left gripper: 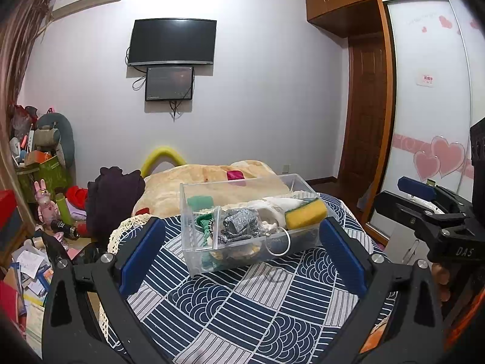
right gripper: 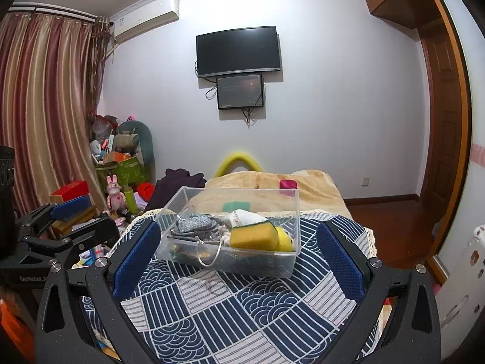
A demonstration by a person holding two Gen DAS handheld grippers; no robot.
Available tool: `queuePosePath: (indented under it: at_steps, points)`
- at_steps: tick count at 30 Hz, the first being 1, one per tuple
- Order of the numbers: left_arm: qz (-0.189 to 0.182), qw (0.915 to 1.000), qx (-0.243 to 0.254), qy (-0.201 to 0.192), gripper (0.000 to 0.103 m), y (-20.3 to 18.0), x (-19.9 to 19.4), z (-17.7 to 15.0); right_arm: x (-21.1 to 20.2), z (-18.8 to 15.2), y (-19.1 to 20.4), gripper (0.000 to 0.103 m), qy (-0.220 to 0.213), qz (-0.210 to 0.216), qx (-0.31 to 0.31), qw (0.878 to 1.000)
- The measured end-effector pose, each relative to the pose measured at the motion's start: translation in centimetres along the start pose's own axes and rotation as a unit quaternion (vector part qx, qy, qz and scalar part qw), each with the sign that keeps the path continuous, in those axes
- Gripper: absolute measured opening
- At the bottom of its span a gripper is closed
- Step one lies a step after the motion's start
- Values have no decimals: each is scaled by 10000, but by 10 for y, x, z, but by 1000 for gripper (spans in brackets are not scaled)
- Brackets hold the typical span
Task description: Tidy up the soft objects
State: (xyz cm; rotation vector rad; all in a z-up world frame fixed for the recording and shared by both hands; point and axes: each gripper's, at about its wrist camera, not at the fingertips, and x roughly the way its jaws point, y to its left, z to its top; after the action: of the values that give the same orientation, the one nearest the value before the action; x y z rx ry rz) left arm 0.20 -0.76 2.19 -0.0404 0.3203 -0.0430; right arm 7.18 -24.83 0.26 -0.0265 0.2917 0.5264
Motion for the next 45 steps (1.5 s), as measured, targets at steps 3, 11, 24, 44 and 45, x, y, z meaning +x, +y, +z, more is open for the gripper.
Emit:
queuePosePath:
  at_steps: [3,11,24,44,45]
  points:
    - [-3,10000,-4,5,103,0,0,0,0,0,0,103,-3,7,6,10000]
    - [3,10000,22,-14,103,-3,-1,0,-3,3,1,103,-31,11,1,10000]
    - [-9,10000,21,1,103,-4,-1,0,-5,4,6,103,-45,36,-40,10000]
    - [-58,9999,93,-48,103,-6,-7,1,-2,1,6,103,-13,58,-48,10000]
    - [-60,9999,89,-47,103,-6,-7,1,-3,0,6,103,-11,57,-48,10000]
